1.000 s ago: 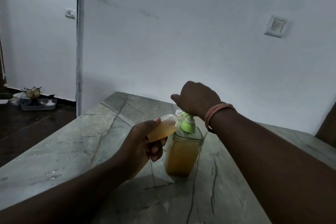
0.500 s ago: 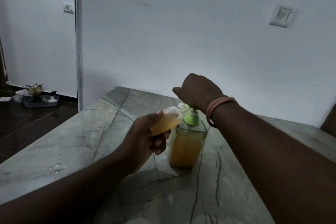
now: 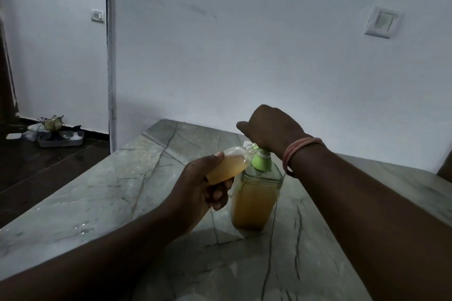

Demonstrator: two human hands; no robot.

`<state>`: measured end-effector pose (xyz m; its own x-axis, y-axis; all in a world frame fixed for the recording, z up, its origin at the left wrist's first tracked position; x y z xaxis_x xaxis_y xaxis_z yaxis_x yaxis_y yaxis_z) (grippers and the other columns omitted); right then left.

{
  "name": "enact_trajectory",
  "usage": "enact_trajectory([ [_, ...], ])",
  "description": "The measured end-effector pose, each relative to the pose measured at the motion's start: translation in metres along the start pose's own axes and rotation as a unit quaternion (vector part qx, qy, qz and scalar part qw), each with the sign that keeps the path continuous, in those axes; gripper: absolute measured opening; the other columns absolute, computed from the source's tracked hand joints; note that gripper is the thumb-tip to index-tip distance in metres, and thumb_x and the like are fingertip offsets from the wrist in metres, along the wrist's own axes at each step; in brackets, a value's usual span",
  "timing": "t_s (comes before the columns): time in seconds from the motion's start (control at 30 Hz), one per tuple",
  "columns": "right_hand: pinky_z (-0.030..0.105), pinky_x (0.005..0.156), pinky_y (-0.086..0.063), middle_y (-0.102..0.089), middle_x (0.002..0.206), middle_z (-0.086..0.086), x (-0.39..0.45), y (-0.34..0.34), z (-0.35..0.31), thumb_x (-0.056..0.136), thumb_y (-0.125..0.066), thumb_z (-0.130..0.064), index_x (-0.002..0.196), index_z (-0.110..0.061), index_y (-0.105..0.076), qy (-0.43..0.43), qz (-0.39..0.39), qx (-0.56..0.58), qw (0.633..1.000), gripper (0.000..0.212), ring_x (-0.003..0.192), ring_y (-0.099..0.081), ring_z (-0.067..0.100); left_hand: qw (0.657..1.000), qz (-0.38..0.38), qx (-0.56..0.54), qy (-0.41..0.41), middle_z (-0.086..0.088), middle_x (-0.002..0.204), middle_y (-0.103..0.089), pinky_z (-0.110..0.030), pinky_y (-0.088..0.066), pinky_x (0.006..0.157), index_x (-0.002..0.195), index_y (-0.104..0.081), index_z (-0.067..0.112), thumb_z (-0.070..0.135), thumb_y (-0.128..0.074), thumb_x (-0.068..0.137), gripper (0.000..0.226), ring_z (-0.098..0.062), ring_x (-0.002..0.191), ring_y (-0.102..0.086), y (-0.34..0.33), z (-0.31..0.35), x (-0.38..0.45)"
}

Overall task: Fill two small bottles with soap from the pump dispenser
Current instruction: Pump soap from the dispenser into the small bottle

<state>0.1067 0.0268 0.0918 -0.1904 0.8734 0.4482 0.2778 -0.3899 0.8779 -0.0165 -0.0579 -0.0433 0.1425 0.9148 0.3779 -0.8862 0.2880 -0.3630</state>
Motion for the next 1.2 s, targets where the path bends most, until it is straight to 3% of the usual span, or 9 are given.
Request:
enact_trajectory([
  [0.13, 0.028, 0.048, -0.03, -0.049, 0.054, 0.003, -0.001, 0.001, 0.009, 0.084, -0.058, -0.038, 0.055, -0.014, -0.046, -0.026, -0.03, 0.05, 0.998, 0.039, 0.05, -0.046, 0.021, 1.0, -0.009, 0.006, -0.014, -0.011, 0.071, -0.056, -0.025, -0.041, 0.044, 0.1, -0.068, 0.005, 0.04, -0.054, 0.097, 0.037, -0.013, 0.05, -0.047, -0.006, 0.006, 0.004],
  [0.27, 0.029, 0.055, -0.037, -0.053, 0.062, 0.002, -0.001, -0.001, 0.001, 0.085, -0.057, -0.04, 0.062, -0.017, -0.05, -0.007, -0.059, 0.003, 0.998, 0.034, 0.062, -0.055, 0.023, 1.0, 0.0, -0.003, -0.003, -0.011, 0.071, -0.056, -0.025, -0.04, 0.043, 0.098, -0.071, 0.006, 0.04, -0.055, 0.096, 0.037, -0.013, 0.05, -0.046, -0.004, 0.002, 0.0],
  [0.33, 0.031, 0.06, -0.039, -0.049, 0.065, -0.001, -0.001, 0.004, -0.004, 0.086, -0.057, -0.046, 0.064, -0.02, -0.046, 0.013, -0.036, -0.04, 0.998, 0.036, 0.068, -0.055, 0.023, 1.0, -0.002, -0.004, -0.001, -0.011, 0.072, -0.055, -0.025, -0.041, 0.043, 0.096, -0.07, 0.006, 0.04, -0.056, 0.095, 0.037, -0.012, 0.05, -0.046, -0.004, 0.002, -0.002],
  [0.4, 0.029, 0.056, -0.035, -0.048, 0.062, 0.0, 0.001, 0.009, -0.002, 0.085, -0.057, -0.046, 0.062, -0.019, -0.044, 0.013, 0.003, -0.028, 1.0, 0.037, 0.061, -0.051, 0.022, 1.0, -0.003, -0.001, -0.006, -0.011, 0.072, -0.056, -0.025, -0.041, 0.043, 0.096, -0.073, 0.008, 0.041, -0.056, 0.095, 0.036, -0.012, 0.05, -0.047, -0.005, 0.003, -0.001],
  [0.5, 0.029, 0.05, -0.03, -0.049, 0.056, 0.003, -0.003, -0.007, 0.008, 0.086, -0.056, -0.04, 0.057, -0.014, -0.045, -0.025, -0.019, 0.045, 0.999, 0.041, 0.052, -0.047, 0.022, 1.0, -0.004, 0.013, -0.004, -0.009, 0.07, -0.057, -0.024, -0.041, 0.044, 0.089, -0.076, 0.014, 0.04, -0.054, 0.096, 0.035, -0.011, 0.049, -0.047, -0.001, 0.0, 0.0],
  [0.7, 0.029, 0.054, -0.035, -0.055, 0.066, 0.003, -0.007, -0.004, 0.005, 0.087, -0.055, -0.04, 0.064, -0.016, -0.052, -0.025, -0.05, 0.014, 0.998, 0.033, 0.064, -0.055, 0.023, 1.0, 0.007, 0.006, 0.0, -0.011, 0.071, -0.056, -0.025, -0.041, 0.043, 0.103, -0.066, 0.002, 0.04, -0.055, 0.094, 0.041, -0.012, 0.049, -0.046, -0.001, -0.001, -0.002],
  [0.8, 0.029, 0.059, -0.038, -0.049, 0.067, -0.001, -0.006, 0.008, -0.005, 0.087, -0.054, -0.046, 0.065, -0.02, -0.046, 0.009, -0.012, -0.054, 0.998, 0.035, 0.069, -0.055, 0.024, 1.0, 0.006, 0.001, 0.002, -0.011, 0.07, -0.057, -0.025, -0.04, 0.043, 0.1, -0.067, 0.002, 0.041, -0.056, 0.093, 0.04, -0.012, 0.049, -0.047, -0.003, 0.001, -0.003],
  [0.93, 0.027, 0.05, -0.029, -0.053, 0.063, 0.003, -0.007, 0.002, 0.004, 0.086, -0.053, -0.041, 0.061, -0.016, -0.049, -0.018, 0.003, 0.021, 1.0, 0.035, 0.059, -0.052, 0.023, 1.0, 0.0, -0.003, 0.003, -0.01, 0.069, -0.057, -0.025, -0.041, 0.043, 0.096, -0.069, 0.006, 0.039, -0.055, 0.095, 0.036, -0.012, 0.049, -0.047, -0.003, 0.001, -0.002],
  [1.2, 0.03, 0.056, -0.037, -0.054, 0.067, 0.003, -0.006, 0.0, -0.001, 0.087, -0.055, -0.043, 0.064, -0.016, -0.049, 0.0, -0.047, 0.014, 0.999, 0.036, 0.069, -0.057, 0.026, 1.0, 0.008, 0.003, 0.004, -0.01, 0.07, -0.057, -0.024, -0.041, 0.043, 0.102, -0.066, 0.002, 0.04, -0.056, 0.094, 0.041, -0.012, 0.049, -0.046, -0.003, 0.001, -0.002],
])
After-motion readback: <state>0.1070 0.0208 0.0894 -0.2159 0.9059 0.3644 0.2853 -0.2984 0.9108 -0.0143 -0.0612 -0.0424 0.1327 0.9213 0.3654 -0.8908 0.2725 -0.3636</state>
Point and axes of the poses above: each hand's wrist, its own x-axis towards the middle knuckle, its own y-axis out of the back of the hand, z = x × y, the point moved 6 cm from there along x, towards the middle knuckle
